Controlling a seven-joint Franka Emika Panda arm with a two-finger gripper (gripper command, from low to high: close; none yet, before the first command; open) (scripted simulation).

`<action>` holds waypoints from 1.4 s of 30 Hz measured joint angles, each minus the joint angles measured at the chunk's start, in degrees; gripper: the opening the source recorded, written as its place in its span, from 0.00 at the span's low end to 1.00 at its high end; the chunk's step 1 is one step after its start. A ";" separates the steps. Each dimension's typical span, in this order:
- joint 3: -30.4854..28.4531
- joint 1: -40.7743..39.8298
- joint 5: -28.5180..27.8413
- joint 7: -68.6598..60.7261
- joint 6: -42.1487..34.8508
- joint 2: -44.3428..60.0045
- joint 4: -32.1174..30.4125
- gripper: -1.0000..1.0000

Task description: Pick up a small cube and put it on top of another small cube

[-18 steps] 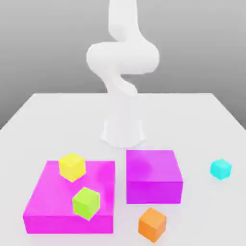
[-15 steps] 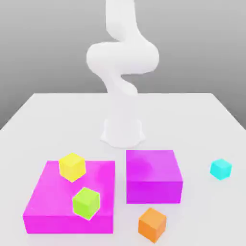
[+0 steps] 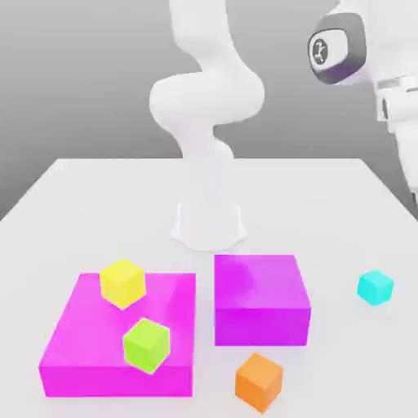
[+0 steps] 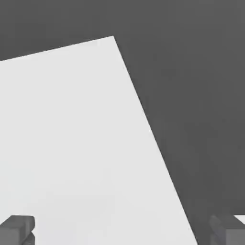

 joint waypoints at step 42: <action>-14.07 -11.70 -11.43 -29.58 -4.47 -2.54 -11.11 0.00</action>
